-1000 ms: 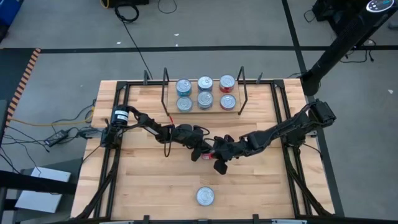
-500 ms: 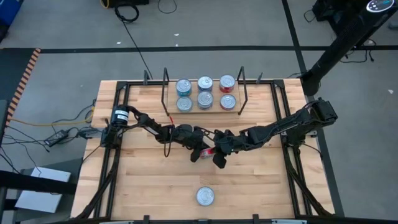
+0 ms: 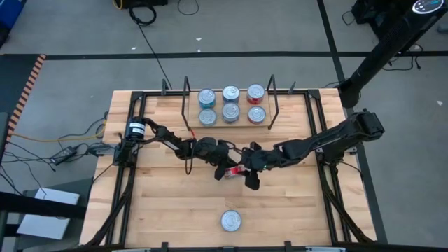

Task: Stack canned seafood by type on shelf
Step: Stack the center red tuna can on the top of the other red tuna can on the shelf

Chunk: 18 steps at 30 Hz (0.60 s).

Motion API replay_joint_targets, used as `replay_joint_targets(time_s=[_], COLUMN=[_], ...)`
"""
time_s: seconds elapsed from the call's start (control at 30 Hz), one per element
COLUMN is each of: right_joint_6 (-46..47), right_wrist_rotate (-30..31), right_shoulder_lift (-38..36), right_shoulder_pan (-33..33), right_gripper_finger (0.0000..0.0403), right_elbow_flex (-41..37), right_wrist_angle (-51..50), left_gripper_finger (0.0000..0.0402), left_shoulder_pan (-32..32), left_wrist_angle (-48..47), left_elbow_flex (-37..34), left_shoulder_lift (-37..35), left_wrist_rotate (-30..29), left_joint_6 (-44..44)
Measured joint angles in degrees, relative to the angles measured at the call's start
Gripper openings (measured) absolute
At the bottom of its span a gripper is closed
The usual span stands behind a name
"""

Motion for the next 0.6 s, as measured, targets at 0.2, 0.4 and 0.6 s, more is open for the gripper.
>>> replay_joint_targets(time_s=[0.2, 0.4, 0.6], right_joint_6=[-5.1, -10.2, -13.8], right_wrist_rotate=[-0.3, 0.7, -2.0], right_shoulder_lift=[3.0, 3.1, 7.7], right_shoulder_pan=[0.0, -0.2, -0.2], right_gripper_finger=[0.0285, 0.032, 0.0311], right_elbow_flex=[0.0, 0.0, 0.0], right_wrist_angle=[-1.2, -0.7, 1.6], left_gripper_finger=[0.0, 0.0, 0.0], left_shoulder_pan=[0.0, 0.1, 0.1], left_wrist_angle=[-0.1, -0.2, -0.3], left_elbow_flex=[0.0, 0.0, 0.0], left_shoulder_lift=[0.0, 0.0, 0.0], left_wrist_rotate=[-0.1, -0.1, -0.2], left_joint_6=[0.0, 0.0, 0.0])
